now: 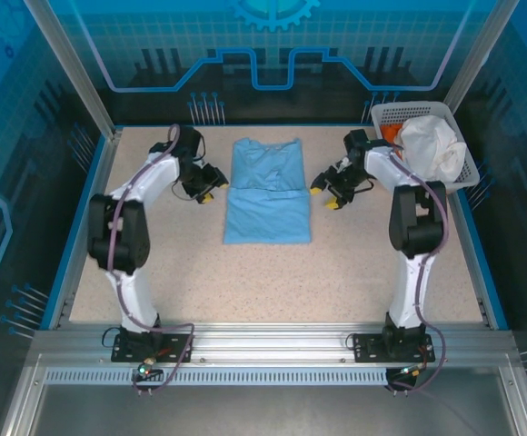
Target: Fold and stack the t-shirts
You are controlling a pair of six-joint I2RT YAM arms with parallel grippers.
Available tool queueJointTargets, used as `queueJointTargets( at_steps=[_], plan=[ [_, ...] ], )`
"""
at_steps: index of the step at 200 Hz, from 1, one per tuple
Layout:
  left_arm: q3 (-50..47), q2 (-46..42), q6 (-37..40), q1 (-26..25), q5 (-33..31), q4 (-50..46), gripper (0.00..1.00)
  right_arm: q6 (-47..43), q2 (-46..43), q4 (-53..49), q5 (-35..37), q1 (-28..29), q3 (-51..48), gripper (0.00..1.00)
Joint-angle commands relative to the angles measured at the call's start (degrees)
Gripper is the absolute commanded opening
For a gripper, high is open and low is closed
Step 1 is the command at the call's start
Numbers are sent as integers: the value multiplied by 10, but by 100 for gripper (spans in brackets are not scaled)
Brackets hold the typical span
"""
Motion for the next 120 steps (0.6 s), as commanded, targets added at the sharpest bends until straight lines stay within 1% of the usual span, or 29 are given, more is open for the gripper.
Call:
queueJointTargets(
  at_steps=[1, 15, 30, 38, 52, 86, 101, 120],
  plan=[
    [-52, -45, 4, -52, 38, 57, 37, -8, -84, 73, -19, 55, -91, 43],
    [-80, -39, 6, -88, 76, 80, 28, 0, -107, 112, -23, 84, -149, 35],
    [-109, -27, 4, -119, 101, 111, 25, 8, -101, 132, -26, 110, -184, 28],
    [-117, -17, 8, -132, 98, 115, 25, 7, -90, 139, -27, 122, -191, 26],
    [-130, 4, 15, -145, 87, 122, 25, -3, -66, 142, -16, 136, -192, 24],
    [-182, 40, 33, -147, 45, 134, 27, -6, -19, 148, 14, 132, -207, 21],
    [-213, 39, 41, -148, 30, 124, 28, -16, -8, 138, 21, 131, -218, 22],
    [-268, 9, 48, -148, 18, 122, 29, -28, -10, 133, 25, 131, -246, 22]
  ],
)
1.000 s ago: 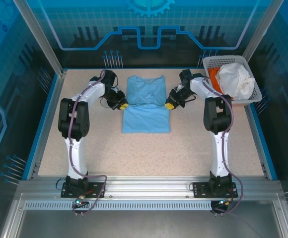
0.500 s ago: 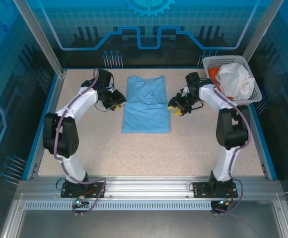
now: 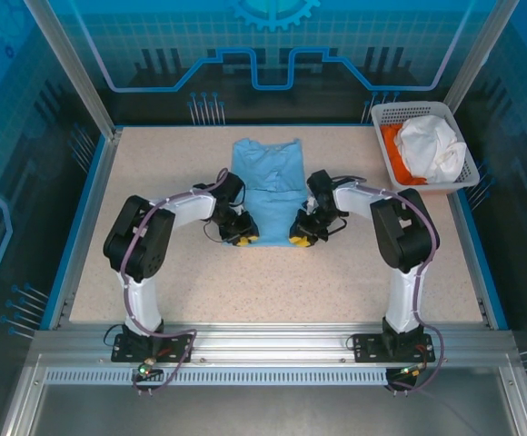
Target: Fold and stack the t-shirts
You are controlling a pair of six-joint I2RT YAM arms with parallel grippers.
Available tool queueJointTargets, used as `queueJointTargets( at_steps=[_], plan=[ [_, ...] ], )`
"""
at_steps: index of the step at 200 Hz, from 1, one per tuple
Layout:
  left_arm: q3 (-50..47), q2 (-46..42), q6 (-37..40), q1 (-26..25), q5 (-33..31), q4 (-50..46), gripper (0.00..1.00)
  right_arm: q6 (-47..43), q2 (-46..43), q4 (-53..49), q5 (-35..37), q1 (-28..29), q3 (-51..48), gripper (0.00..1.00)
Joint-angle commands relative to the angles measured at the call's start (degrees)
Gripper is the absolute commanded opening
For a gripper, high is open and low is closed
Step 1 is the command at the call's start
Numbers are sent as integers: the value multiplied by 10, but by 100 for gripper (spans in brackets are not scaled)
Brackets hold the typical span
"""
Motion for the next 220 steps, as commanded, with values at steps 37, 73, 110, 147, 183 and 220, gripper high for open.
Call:
queueJointTargets(
  at_steps=[37, 73, 110, 147, 183, 220],
  plan=[
    [-157, -80, 29, 0, -47, -42, 31, -27, -30, 4, 26, -4, -135, 22],
    [-213, -147, 14, 0, -36, -65, 33, -37, -86, 5, 19, -3, -216, 24],
    [-238, -203, 15, -1, -42, -109, 38, -42, -134, -7, -10, 1, -257, 32],
    [-244, -276, -15, 10, -39, -139, 52, -41, -232, -25, -22, -12, -267, 51],
    [-210, -317, -21, 43, -17, -144, 57, -54, -291, -32, -52, -75, -247, 54],
    [-215, -314, -42, 46, 81, -91, 63, -101, -315, -71, -42, -142, -242, 63]
  ],
)
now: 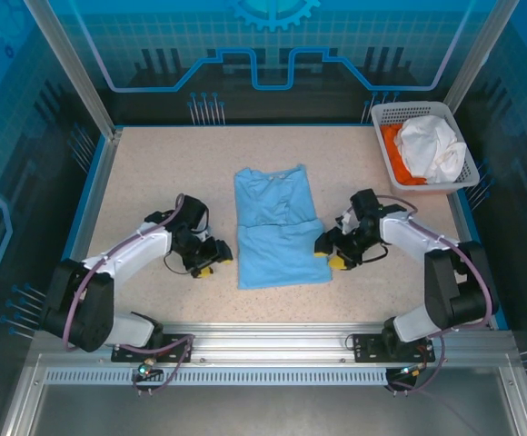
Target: Fold and stack the t-shirts
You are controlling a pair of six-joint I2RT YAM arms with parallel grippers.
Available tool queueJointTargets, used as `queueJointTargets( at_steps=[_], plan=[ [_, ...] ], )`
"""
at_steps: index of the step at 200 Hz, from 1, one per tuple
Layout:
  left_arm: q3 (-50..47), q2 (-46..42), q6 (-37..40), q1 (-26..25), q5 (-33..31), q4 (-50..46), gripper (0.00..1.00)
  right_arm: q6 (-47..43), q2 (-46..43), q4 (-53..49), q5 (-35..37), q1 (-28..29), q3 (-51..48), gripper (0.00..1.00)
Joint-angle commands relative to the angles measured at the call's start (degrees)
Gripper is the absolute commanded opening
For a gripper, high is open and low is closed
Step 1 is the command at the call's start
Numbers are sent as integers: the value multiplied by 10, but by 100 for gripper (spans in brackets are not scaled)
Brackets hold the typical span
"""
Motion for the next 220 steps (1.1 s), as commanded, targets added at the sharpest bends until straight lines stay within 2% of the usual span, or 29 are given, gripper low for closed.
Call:
queueJointTargets(
  at_steps=[1, 19, 46, 96, 127, 183, 220],
  plan=[
    [-5, -5, -25, 2, 87, 28, 63, -40, -20, -48, 4, -39, 3, 63],
    [-46, -8, -60, 2, 132, 84, 63, -59, -9, -50, 2, -60, -16, 62],
    [-99, 7, -95, 2, 174, 142, 64, -70, 22, -37, -20, -59, -39, 59],
    [-149, 19, -141, -3, 190, 221, 65, -72, 54, -36, -7, -26, -42, 59],
    [-161, 56, -159, -11, 206, 262, 64, -67, 78, -22, -13, -8, -49, 58],
    [-161, 93, -171, -19, 206, 296, 51, -55, 97, 1, -11, 10, -57, 50],
    [-140, 112, -161, -26, 207, 287, 46, -50, 88, 6, -17, 12, -51, 39]
  ],
)
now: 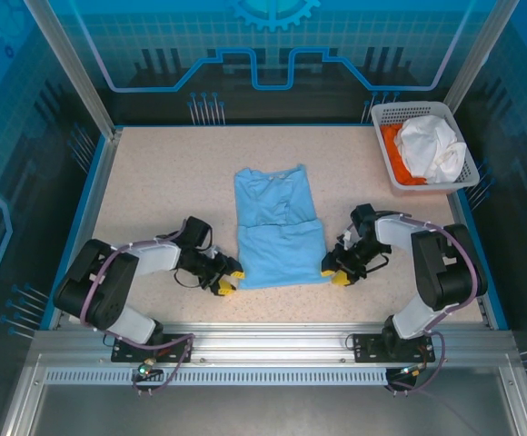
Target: Fold and stack the t-shirts
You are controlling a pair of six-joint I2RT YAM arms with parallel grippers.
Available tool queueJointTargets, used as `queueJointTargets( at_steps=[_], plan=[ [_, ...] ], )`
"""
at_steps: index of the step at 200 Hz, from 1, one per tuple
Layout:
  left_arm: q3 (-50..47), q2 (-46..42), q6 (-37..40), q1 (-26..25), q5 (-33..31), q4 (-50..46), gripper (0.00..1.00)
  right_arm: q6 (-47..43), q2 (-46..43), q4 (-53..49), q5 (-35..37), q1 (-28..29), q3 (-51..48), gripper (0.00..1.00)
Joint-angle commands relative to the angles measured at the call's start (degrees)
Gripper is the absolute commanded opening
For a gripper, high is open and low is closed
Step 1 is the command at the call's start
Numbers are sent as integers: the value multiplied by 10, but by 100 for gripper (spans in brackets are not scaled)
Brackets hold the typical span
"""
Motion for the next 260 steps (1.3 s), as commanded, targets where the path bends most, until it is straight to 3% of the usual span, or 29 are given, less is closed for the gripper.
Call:
queueJointTargets(
  at_steps=[1, 33, 90, 126, 142, 199, 260],
  plan=[
    [6, 27, 11, -16, -5, 24, 46, 2, 8, 19, -20, 16, -5, 39],
    [23, 38, 28, -21, -17, 1, 39, -1, 10, 11, -9, 16, 3, 28],
    [51, 35, 53, -24, -52, -44, 15, -2, 2, -7, 8, 16, 6, 9],
    [64, 32, 68, -24, -66, -68, 8, -5, -6, -21, 16, 15, 16, 5],
    [69, 26, 81, -24, -70, -85, 0, -6, -6, -23, 15, 16, 19, 2],
    [84, -3, 177, -24, -82, -207, 0, -4, -33, -51, 0, 32, 2, 0],
    [23, -116, 147, -27, -13, -255, 0, 52, -138, -100, -20, 98, -46, 0]
  ],
)
